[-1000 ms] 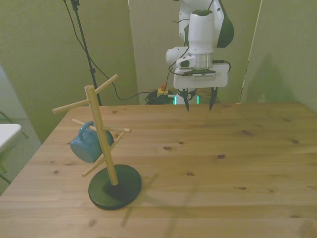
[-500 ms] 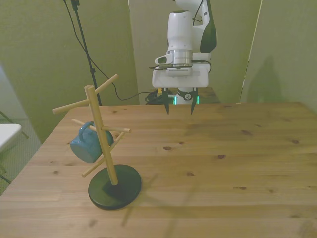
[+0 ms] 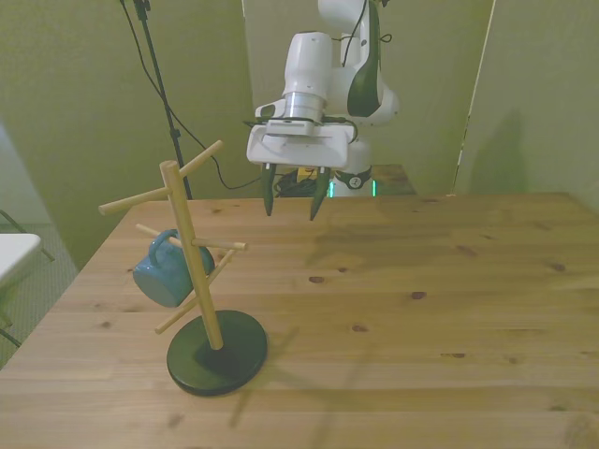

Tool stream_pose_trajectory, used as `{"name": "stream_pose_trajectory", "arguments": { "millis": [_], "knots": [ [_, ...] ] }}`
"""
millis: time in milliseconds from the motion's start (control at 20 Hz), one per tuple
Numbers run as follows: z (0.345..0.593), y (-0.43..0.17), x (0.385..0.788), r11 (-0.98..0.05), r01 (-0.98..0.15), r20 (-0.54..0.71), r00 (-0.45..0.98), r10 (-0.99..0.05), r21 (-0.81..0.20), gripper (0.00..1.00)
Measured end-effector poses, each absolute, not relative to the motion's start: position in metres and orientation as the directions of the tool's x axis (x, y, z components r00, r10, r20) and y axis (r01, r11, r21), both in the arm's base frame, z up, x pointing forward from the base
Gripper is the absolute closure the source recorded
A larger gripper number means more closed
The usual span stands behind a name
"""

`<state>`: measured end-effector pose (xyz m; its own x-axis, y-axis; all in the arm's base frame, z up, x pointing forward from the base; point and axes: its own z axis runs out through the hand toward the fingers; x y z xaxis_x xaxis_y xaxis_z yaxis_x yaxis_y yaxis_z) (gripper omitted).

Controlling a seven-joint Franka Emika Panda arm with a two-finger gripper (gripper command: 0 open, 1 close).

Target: Unload the mug

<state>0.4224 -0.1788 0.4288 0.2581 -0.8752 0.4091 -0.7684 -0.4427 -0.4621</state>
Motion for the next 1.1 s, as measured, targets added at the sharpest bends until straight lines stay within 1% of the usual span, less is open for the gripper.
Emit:
{"name": "stream_pose_trajectory", "arguments": {
  "millis": [250,450,550,650,800,1100],
  "knots": [
    [0.439,-0.204,0.449,-0.421,-0.743,0.439,0.189,-0.878,-0.521,0.00],
    [0.458,-0.228,0.475,-0.418,-0.723,0.464,0.152,-0.873,-0.550,0.00],
    [0.463,-0.234,0.487,-0.426,-0.715,0.475,0.149,-0.867,-0.554,0.00],
    [0.462,-0.239,0.496,-0.430,-0.714,0.480,0.149,-0.865,-0.553,0.00],
    [0.457,-0.256,0.506,-0.408,-0.725,0.481,0.122,-0.868,-0.554,0.00],
    [0.445,-0.299,0.507,-0.363,-0.748,0.520,0.028,-0.854,-0.556,0.00]
  ]
}}
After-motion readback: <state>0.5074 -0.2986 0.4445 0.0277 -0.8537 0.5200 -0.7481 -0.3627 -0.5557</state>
